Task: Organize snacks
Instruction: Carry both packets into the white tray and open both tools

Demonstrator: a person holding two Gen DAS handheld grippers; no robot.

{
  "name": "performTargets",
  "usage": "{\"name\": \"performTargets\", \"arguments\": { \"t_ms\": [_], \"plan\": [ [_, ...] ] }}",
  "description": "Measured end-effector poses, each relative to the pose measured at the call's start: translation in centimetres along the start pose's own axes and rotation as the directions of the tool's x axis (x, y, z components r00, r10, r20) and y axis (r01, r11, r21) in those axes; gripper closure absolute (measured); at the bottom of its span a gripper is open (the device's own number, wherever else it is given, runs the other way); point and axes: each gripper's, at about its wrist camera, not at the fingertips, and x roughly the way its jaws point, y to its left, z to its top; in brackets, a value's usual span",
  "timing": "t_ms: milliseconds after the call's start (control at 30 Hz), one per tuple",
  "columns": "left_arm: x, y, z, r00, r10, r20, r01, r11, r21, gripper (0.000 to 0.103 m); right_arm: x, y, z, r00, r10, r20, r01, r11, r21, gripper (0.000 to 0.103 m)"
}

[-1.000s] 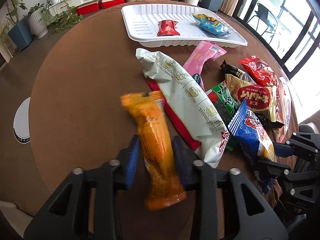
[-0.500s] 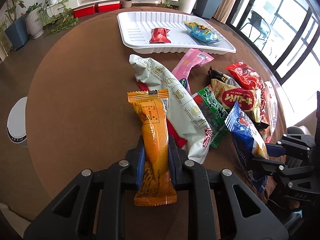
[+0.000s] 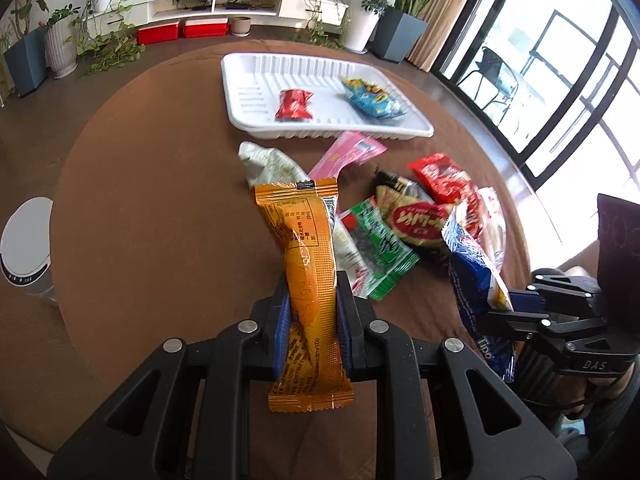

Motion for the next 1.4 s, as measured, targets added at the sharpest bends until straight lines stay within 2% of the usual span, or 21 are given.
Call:
{"name": "performTargets", "arguments": {
  "t_ms": [100, 233, 367, 500, 633, 733, 867, 967, 1100, 1267, 1400],
  "plan": [
    [-0.7, -0.2, 1.1, 0.999, -0.034, 0.022, 0.034, 0.999, -0.005, 0.085, -1.5, -0.5, 0.7, 0.999, 0.034, 0.03, -0.035, 0.999, 0.028, 0.075],
    [-1.6, -0.2, 3.5, 0.998, -0.034, 0.05, 0.033, 0.999, 0.012, 0.085, -3.9, -2.1, 2.5, 0.995, 0.043, 0.087, -0.048, 0.997, 0.054, 0.075],
    [-1.8, 0.3, 7.0, 0.997, -0.038, 0.069, 0.037, 0.999, 0.025, 0.085, -6.4, -5.5, 5.6, 0.988, -0.002, 0.157, -0.014, 0.994, 0.106, 0.076],
    [-1.5, 1.1, 10.9, 0.996, -0.035, 0.081, 0.032, 0.999, 0.032, 0.085, -8.7, -9.0, 9.1, 0.971, -0.075, 0.228, 0.04, 0.987, 0.156, 0.075],
    [-0.3, 1.6, 15.0, 0.997, -0.03, 0.071, 0.027, 0.999, 0.041, 0.085, -9.3, -11.8, 12.9, 0.961, -0.112, 0.252, 0.059, 0.977, 0.206, 0.075],
    [0.5, 1.3, 17.5, 0.998, -0.017, 0.064, 0.013, 0.998, 0.064, 0.085, -8.8, -12.2, 15.3, 0.957, -0.132, 0.259, 0.08, 0.976, 0.204, 0.075],
    [1.7, 1.2, 20.1, 0.998, -0.021, 0.054, 0.016, 0.997, 0.08, 0.085, -7.1, -11.5, 18.6, 0.962, -0.123, 0.244, 0.086, 0.983, 0.16, 0.075],
    [3.3, 1.1, 21.9, 0.997, -0.056, 0.047, 0.052, 0.995, 0.091, 0.085, -5.2, -11.0, 21.0, 0.971, -0.109, 0.215, 0.083, 0.989, 0.125, 0.075],
    [5.8, 0.9, 23.4, 0.999, -0.033, 0.023, 0.03, 0.995, 0.096, 0.085, -1.5, -10.4, 23.9, 0.983, -0.1, 0.152, 0.088, 0.992, 0.087, 0.075],
    [9.3, 2.2, 24.2, 1.0, -0.018, -0.01, 0.019, 0.998, 0.058, 0.085, 3.9, -9.7, 25.5, 0.991, -0.126, 0.048, 0.124, 0.991, 0.054, 0.075],
    [12.2, 2.9, 23.9, 0.998, 0.015, -0.058, -0.012, 0.999, 0.041, 0.085, 7.5, -10.1, 26.0, 0.987, -0.159, -0.022, 0.16, 0.986, 0.055, 0.075]
  ]
}}
